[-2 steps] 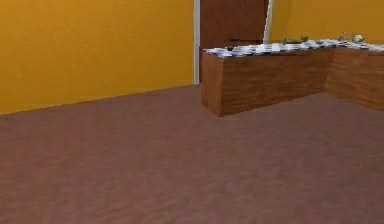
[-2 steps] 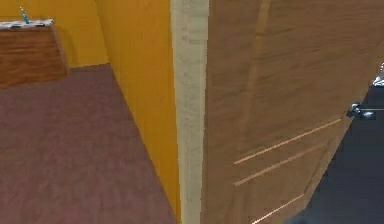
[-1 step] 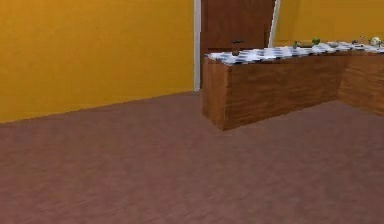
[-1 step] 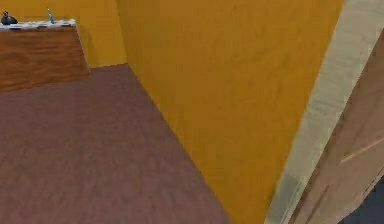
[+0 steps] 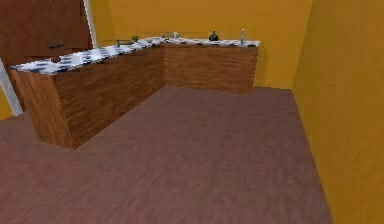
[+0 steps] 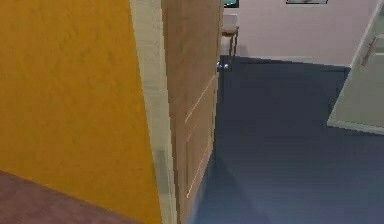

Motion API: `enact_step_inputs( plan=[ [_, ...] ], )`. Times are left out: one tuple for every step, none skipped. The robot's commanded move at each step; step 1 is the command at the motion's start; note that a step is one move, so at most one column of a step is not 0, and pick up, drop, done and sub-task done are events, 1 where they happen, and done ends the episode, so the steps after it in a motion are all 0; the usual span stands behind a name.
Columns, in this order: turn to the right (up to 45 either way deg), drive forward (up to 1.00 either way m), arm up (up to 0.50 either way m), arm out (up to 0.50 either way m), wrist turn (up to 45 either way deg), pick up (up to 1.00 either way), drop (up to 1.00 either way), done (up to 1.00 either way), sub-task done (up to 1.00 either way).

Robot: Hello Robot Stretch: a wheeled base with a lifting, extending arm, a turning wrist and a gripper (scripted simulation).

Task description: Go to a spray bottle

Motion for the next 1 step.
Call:
enact_step_inputs(
  plan=[
    [18.0, 0.00, 0.00, 0.00, 0.0, 0.00, 0.00, 0.00, 0.00]
  ],
)
